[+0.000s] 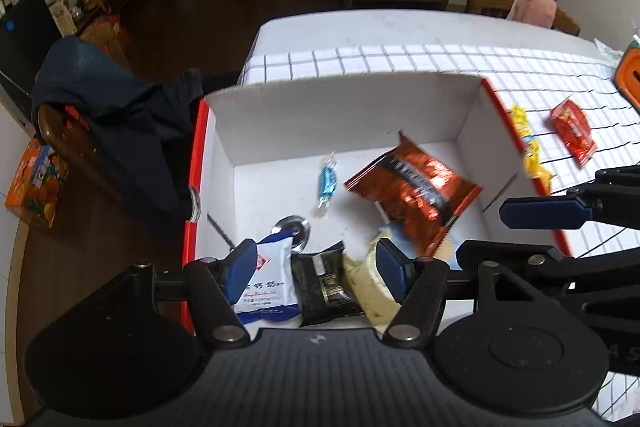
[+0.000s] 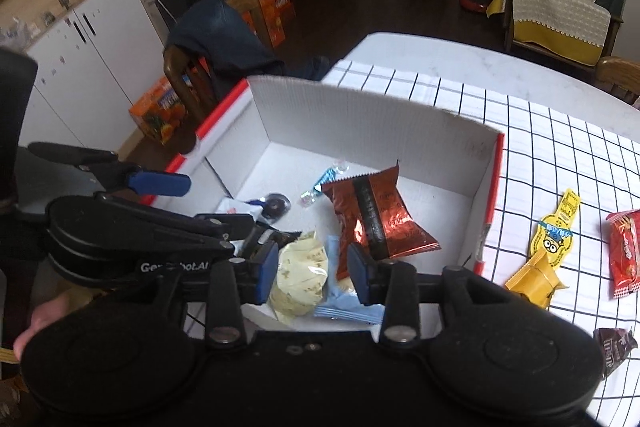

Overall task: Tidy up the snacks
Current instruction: 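Lower both snacks into the box and open both tools, then move both tools back over the remaining snacks on the table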

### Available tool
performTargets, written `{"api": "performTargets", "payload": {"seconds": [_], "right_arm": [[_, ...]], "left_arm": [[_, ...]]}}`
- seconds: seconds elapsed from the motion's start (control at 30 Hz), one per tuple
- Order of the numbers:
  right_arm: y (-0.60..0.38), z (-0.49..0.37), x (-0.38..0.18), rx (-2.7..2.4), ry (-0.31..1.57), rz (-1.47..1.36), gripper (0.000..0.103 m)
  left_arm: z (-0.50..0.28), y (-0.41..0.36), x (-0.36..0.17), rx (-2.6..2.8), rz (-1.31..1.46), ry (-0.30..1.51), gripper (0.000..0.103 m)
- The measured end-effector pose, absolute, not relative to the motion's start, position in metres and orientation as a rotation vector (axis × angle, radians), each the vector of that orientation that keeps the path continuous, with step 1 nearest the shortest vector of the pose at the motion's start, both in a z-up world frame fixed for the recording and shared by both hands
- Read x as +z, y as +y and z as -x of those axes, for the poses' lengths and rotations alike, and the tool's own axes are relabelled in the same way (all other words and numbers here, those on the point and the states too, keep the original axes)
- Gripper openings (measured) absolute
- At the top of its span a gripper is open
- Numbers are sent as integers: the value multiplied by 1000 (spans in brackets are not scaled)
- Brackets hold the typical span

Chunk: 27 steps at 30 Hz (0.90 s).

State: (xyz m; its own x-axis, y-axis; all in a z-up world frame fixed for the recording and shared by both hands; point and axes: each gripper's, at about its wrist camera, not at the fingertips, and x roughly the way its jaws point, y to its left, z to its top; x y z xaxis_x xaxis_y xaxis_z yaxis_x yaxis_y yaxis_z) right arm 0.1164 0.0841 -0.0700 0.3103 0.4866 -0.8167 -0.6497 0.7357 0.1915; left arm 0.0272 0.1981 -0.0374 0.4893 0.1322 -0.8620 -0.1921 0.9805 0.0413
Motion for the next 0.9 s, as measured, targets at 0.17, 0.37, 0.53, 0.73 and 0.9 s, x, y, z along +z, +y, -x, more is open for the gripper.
{"api": "performTargets", "payload": {"seconds": [0.17, 0.37, 0.53, 0.73, 0.9], "right_arm": [[58, -112, -51, 756, 962, 126, 56], [19, -111, -39, 725, 935, 54, 73], [-17, -110, -34, 694, 907, 16, 86], [-64, -112, -35, 626, 879, 10, 100], [-108, -118, -42, 557, 862, 4, 102]], "left_arm": [[-22, 181, -19, 172, 53, 984, 71], [-24, 156, -5, 127, 41, 939, 77], [-33, 131, -2, 90, 42, 928, 81], [-45, 95, -2, 42, 36, 915, 82], [-60, 58, -5, 7, 43, 918, 82]]}}
